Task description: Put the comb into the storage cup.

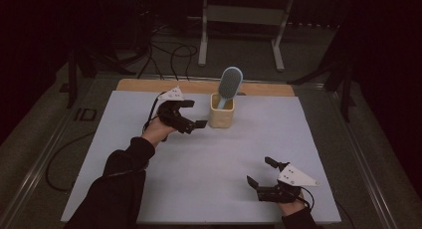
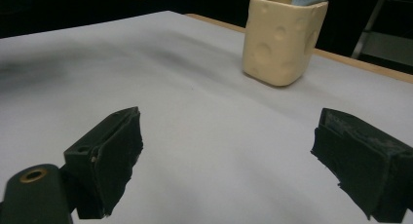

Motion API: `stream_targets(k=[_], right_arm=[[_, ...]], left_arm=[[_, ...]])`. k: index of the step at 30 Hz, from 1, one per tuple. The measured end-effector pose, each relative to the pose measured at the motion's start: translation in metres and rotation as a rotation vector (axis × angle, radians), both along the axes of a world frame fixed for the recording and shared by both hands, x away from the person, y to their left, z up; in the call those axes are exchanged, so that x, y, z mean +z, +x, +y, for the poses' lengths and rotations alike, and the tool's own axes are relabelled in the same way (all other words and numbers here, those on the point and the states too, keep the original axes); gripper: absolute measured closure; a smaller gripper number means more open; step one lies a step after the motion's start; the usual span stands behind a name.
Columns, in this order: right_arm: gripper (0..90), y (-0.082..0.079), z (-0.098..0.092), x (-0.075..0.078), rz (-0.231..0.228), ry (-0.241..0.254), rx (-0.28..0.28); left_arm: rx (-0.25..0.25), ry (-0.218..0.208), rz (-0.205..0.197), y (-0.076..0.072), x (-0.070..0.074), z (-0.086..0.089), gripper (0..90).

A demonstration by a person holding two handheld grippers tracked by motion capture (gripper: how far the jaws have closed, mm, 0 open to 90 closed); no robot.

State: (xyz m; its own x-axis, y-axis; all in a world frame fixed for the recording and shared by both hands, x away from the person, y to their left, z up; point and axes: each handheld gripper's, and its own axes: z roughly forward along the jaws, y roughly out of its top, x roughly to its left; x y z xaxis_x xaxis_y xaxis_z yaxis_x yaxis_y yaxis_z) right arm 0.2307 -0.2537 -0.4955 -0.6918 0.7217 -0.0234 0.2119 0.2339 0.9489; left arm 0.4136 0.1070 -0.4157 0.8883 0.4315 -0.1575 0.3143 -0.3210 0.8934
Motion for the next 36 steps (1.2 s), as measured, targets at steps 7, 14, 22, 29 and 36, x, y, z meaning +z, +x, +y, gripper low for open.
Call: stream_targets(k=[7,14,22,29,36], right_arm=[[10.2,0.0,0.0,0.0,-0.003,-0.002,0.001],[10.2,0.0,0.001,0.0,-0.003,-0.005,0.003],[10.2,0.0,0.002,0.0,-0.004,-0.008,0.005],[10.2,-0.001,0.003,0.0,-0.005,-0.016,0.005],[10.2,0.0,0.004,0.0,-0.001,-0.018,0.005]], left_arm=[[0.013,0.01,-0.004,-0.008,0.001,0.017,0.0],[0.028,0.025,-0.003,-0.019,-0.003,0.036,0.0],[0.05,0.024,0.001,-0.031,-0.009,0.059,0.0],[0.077,0.025,-0.003,-0.049,-0.017,0.087,0.0],[0.103,0.052,-0.015,-0.066,-0.023,0.109,0.0]])
